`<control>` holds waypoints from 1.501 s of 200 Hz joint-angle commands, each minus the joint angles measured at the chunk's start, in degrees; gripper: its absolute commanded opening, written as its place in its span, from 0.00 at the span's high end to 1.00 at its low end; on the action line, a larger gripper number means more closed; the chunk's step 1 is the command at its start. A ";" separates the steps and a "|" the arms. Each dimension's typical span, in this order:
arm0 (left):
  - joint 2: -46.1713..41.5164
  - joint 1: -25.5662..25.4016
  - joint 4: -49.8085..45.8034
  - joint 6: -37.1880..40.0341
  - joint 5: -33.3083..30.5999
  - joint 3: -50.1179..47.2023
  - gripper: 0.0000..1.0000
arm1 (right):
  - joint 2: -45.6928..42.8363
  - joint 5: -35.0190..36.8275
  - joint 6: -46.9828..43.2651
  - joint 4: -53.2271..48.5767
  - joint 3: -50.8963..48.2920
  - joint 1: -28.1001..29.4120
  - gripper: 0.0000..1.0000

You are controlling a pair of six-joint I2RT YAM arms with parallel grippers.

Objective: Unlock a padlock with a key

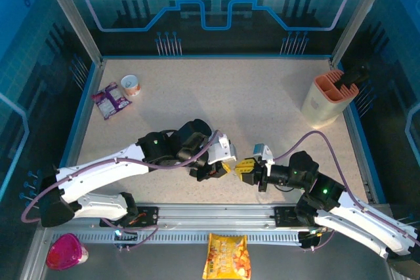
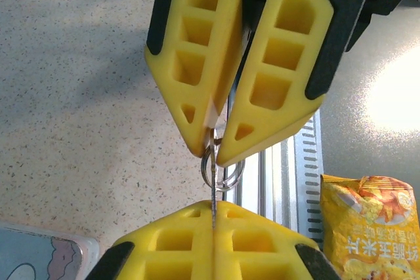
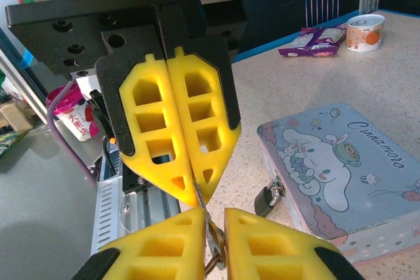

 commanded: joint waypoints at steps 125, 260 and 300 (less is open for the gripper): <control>-1.84 -0.28 1.05 1.39 0.84 -0.50 1.00 | 0.60 -2.05 -1.23 -1.13 2.06 -0.58 0.87; -11.62 2.11 14.82 -10.02 -15.41 -10.18 0.48 | -1.32 9.96 0.62 -8.92 4.06 -0.57 1.00; -22.01 10.80 16.11 -30.26 -21.28 -20.63 0.37 | -0.87 17.93 5.24 -15.14 5.95 -0.59 1.00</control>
